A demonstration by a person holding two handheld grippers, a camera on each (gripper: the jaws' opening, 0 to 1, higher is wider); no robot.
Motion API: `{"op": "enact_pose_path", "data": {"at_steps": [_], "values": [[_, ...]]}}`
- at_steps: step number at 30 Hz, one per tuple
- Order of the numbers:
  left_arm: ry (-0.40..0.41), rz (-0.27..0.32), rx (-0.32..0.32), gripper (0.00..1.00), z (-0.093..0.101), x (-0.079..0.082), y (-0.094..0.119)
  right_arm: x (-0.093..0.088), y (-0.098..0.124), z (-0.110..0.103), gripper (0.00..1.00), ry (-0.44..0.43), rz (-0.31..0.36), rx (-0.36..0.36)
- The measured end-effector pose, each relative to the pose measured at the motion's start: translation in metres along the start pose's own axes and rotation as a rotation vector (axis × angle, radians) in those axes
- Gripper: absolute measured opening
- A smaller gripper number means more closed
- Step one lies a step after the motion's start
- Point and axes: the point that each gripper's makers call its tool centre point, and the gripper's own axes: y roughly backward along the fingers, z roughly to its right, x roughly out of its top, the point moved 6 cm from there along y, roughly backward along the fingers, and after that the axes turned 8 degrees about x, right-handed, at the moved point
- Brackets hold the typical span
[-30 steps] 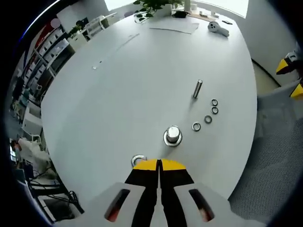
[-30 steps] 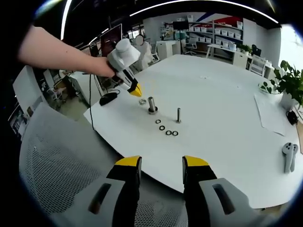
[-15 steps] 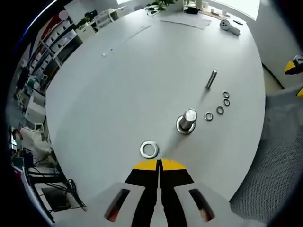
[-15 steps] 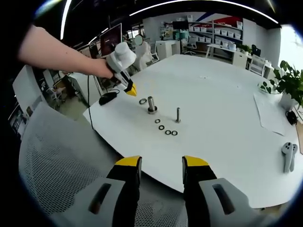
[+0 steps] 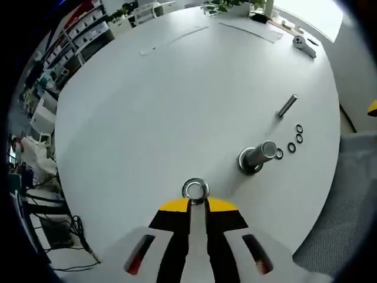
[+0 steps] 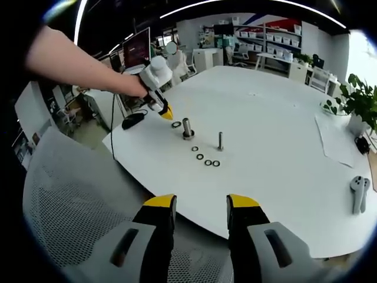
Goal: Place the washer onto the threaded stud by aligning its center hole with the stud, sliding it down to the base, and recovering from edge contact or off-axis alignment until the washer reaches the visible bottom stop.
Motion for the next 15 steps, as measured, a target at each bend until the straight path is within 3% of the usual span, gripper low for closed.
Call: {"op": "enact_pose_path", "data": {"at_steps": [9, 15], "values": [[0.027, -0.056, -0.021, 0.23, -0.005, -0.001, -0.025, 0.000, -0.001, 0.002, 0.37, -0.004, -0.001, -0.003], [0.033, -0.062, -0.013, 0.25, -0.010, -0.001, -0.027, 0.000, -0.001, 0.001, 0.37, -0.003, -0.001, -0.003]]}}
